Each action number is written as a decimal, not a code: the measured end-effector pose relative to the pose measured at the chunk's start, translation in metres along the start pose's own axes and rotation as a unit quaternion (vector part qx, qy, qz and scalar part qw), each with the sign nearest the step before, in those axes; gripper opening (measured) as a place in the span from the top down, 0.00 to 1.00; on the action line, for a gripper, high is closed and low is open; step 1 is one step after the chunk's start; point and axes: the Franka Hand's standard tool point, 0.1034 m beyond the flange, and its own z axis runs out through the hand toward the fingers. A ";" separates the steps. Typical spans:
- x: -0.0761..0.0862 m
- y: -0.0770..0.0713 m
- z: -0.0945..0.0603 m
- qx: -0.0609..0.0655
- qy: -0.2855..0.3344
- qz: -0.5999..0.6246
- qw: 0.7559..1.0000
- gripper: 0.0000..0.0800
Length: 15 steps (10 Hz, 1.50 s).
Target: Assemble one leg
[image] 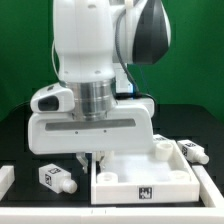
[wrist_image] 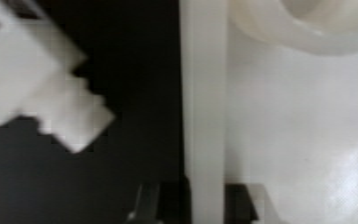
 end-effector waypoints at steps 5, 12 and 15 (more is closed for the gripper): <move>0.003 -0.024 0.033 -0.018 0.011 0.032 0.999 0.94; -0.010 -0.031 0.007 -0.016 -0.003 0.027 1.000 0.29; -0.036 -0.074 -0.044 -0.006 -0.005 0.030 1.000 0.19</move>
Offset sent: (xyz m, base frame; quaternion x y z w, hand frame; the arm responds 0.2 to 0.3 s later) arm 0.0122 0.0215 -0.0256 -0.0055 0.0243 0.0482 0.9985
